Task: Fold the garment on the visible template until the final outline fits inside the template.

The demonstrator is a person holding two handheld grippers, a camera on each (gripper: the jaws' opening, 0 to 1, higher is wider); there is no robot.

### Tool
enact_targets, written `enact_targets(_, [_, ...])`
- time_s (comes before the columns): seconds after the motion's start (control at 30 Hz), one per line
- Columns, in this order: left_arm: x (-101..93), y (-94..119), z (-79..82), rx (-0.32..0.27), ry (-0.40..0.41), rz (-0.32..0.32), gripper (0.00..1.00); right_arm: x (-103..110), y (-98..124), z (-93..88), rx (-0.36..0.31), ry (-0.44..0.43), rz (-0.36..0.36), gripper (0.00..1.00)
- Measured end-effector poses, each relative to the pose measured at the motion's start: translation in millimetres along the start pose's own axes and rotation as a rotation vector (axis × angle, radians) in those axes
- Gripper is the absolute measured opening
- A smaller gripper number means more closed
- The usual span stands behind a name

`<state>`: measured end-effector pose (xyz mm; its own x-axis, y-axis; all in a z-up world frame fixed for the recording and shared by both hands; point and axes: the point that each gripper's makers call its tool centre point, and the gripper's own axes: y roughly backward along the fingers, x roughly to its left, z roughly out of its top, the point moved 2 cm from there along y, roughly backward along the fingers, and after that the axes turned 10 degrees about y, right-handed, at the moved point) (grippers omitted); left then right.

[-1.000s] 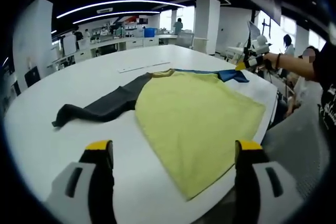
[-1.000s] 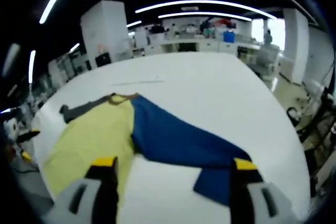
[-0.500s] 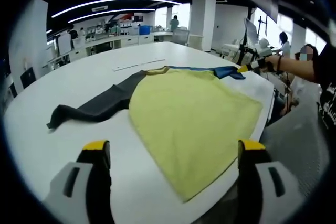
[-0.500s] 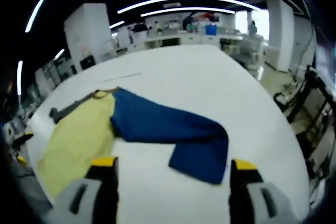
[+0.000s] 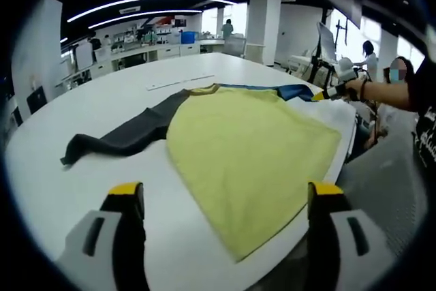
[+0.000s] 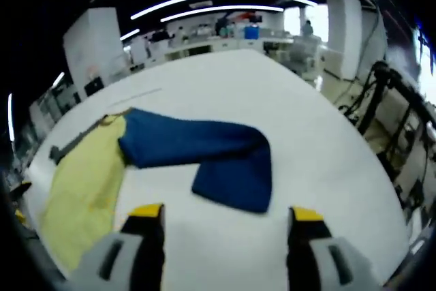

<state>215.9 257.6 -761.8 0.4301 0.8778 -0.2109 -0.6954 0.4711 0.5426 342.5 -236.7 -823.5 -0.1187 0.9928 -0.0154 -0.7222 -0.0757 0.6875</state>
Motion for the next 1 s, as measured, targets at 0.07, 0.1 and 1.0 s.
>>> enact_targets(0.07, [-0.7, -0.2, -0.6, 0.004, 0.001, 0.000, 0.97, 0.3, 1.1, 0.5, -0.016, -0.018, -0.006, 0.60])
enact_targets(0.1, [-0.4, -0.2, -1.3, 0.008, -0.001, 0.001, 0.97, -0.2, 1.0, 0.3, -0.022, -0.030, -0.009, 0.58])
enact_targets(1.0, [3.6, 4.4, -5.3, 0.039, -0.004, 0.030, 0.94, -29.6, -8.9, 8.6, -0.023, 0.021, -0.090, 0.00])
